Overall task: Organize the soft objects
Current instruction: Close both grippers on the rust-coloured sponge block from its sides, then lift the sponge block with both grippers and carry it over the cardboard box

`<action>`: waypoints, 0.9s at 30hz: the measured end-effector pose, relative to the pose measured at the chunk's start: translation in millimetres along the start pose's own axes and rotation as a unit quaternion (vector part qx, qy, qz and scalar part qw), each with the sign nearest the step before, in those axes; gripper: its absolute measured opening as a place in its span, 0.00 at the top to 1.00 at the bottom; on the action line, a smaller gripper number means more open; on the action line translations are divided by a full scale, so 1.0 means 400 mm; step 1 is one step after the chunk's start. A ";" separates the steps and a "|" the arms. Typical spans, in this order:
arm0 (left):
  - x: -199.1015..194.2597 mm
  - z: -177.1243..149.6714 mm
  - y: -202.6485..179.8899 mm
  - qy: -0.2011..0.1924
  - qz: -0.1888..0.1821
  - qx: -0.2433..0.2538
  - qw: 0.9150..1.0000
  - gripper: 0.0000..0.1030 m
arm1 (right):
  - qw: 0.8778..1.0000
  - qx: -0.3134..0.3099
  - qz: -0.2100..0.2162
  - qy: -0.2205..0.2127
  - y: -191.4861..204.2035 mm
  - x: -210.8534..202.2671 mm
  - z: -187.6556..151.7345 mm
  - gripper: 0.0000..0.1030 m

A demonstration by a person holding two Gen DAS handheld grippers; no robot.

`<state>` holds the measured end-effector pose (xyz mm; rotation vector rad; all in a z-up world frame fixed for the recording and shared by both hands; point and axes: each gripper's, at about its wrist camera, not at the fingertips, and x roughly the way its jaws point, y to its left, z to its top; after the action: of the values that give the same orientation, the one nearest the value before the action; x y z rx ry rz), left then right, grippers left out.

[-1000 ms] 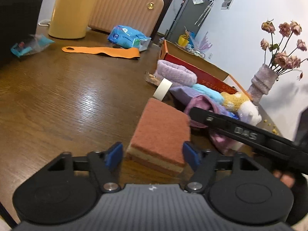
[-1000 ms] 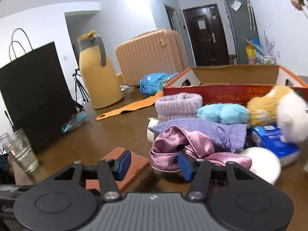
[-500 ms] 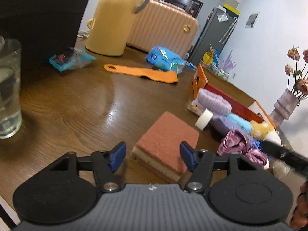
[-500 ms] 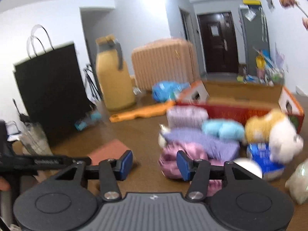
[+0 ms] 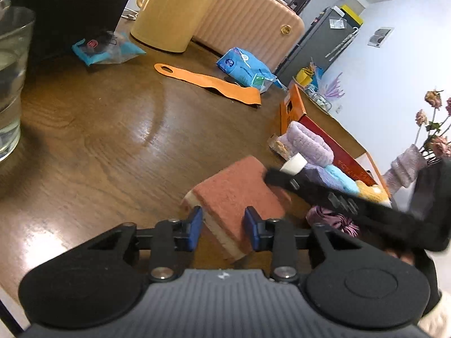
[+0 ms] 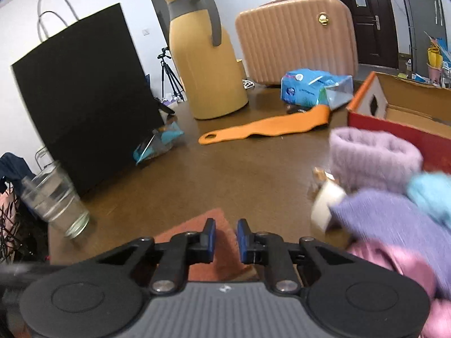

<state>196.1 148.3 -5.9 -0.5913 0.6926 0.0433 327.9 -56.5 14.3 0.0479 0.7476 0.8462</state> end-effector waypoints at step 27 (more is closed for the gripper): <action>-0.125 -0.122 -0.030 0.102 -0.079 0.129 0.983 0.69 | 0.983 0.179 0.030 -0.035 0.076 -0.296 -0.359 0.72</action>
<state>131.5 120.2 0.7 -0.4018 0.8327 -0.2555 168.7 -153.1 -14.7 0.4208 0.8267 0.7547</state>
